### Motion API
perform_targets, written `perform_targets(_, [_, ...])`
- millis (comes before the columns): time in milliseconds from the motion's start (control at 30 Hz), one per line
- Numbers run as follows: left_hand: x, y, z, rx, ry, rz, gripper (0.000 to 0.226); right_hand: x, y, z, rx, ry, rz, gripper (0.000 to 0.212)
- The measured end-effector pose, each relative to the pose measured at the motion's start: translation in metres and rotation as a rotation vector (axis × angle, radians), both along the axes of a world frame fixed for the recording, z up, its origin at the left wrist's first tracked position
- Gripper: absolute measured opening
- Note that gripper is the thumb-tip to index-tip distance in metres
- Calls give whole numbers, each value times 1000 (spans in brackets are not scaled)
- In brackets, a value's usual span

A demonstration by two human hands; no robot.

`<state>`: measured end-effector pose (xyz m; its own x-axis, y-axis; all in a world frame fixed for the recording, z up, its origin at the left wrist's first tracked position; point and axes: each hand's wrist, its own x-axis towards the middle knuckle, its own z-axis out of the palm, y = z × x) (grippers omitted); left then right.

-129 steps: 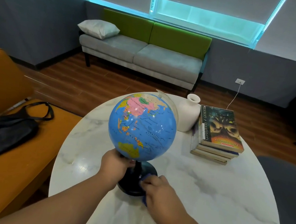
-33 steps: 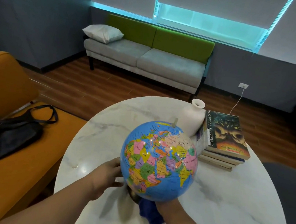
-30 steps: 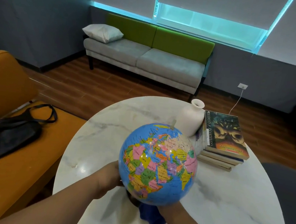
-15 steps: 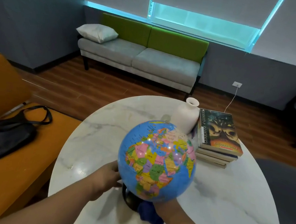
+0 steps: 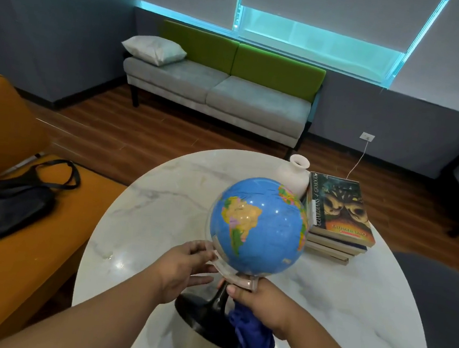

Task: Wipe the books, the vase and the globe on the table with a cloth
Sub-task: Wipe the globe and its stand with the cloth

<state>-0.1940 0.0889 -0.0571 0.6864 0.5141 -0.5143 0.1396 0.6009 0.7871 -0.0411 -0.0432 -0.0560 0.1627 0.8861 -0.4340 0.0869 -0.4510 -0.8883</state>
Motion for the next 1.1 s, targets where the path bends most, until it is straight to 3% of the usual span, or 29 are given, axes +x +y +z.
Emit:
perform_targets(100, [1, -4, -1, -5, 13, 50, 10, 0, -2, -1, 3, 42, 12, 21])
perform_targets(300, [6, -16, 3, 62, 73, 124, 13, 0, -3, -2, 8, 1, 37, 36])
perform_targets(600, [5, -17, 0, 25, 170, 330, 11, 11, -20, -11, -63, -97, -211, 5])
perform_targets(667, [6, -16, 0, 19, 188, 369, 12, 20, -25, -8, -91, 5, -375, 7])
perform_targets(800, [9, -15, 2, 55, 202, 421, 10, 25, -26, 13, 4, 425, -703, 15])
perform_targets(867, [10, -17, 4, 96, 190, 436, 10, 23, -22, 25, 59, 477, -759, 18])
perform_targets(1000, [14, -24, 9, 142, 163, 483, 10, -1, -8, 38, 181, 303, -747, 20])
perform_targets(1100, [18, -30, 13, 179, 168, 514, 11, -29, -8, 34, 235, -34, -559, 26])
